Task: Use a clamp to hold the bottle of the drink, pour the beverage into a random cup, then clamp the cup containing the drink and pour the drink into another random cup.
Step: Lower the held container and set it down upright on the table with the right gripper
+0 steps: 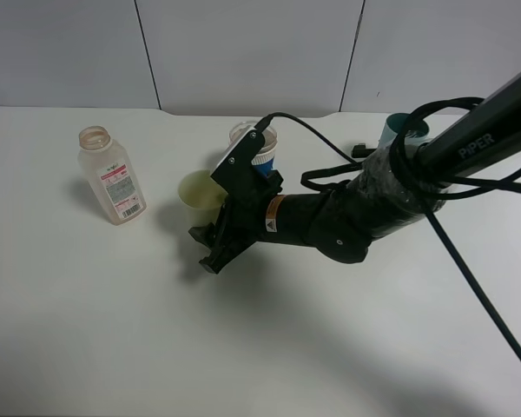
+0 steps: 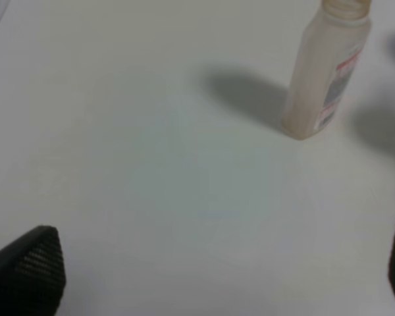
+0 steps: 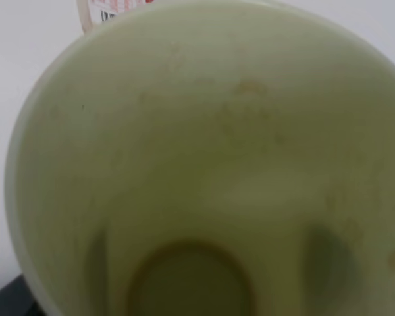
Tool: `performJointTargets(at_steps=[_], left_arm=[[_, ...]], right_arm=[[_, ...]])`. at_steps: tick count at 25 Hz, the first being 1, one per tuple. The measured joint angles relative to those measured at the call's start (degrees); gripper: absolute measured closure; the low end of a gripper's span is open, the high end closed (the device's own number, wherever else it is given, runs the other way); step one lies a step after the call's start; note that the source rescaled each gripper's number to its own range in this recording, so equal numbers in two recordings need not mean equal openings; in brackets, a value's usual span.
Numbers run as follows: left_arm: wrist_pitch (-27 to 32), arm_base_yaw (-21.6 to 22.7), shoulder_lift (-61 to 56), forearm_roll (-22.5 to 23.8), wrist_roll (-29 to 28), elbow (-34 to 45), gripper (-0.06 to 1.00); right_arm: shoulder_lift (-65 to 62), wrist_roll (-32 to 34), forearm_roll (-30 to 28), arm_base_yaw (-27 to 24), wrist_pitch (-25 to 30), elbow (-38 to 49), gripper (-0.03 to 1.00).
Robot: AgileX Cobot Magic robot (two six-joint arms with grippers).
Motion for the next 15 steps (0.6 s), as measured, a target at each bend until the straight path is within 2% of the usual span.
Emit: performJointTargets(at_steps=[7,8,11,12,13,15], left_arm=[[0.0,0.0,0.0,0.0,0.0,0.0,-0.06],[0.0,0.0,0.0,0.0,0.0,0.0,-0.06],[0.0,0.0,0.0,0.1,0.0,0.0,-0.06],[0.0,0.0,0.0,0.1,0.0,0.0,-0.06],[0.0,0.0,0.0,0.1,0.0,0.0,-0.06],[0.0,0.0,0.0,0.1,0.0,0.0,-0.06]], right_arm=[[0.0,0.1,0.0,0.0,0.0,0.0,0.96],[0.0,0.3,0.0,0.0,0.0,0.0,0.90],[0.0,1.1,0.0,0.0,1.7,0.1,0.27],[-0.2,1.1,0.1,0.0,2.1,0.1,0.15],[-0.4,1.1,0.1,0.0,2.7,0.1,0.08],[-1.3,1.1,0.4,0.0,4.2,0.1,0.01]])
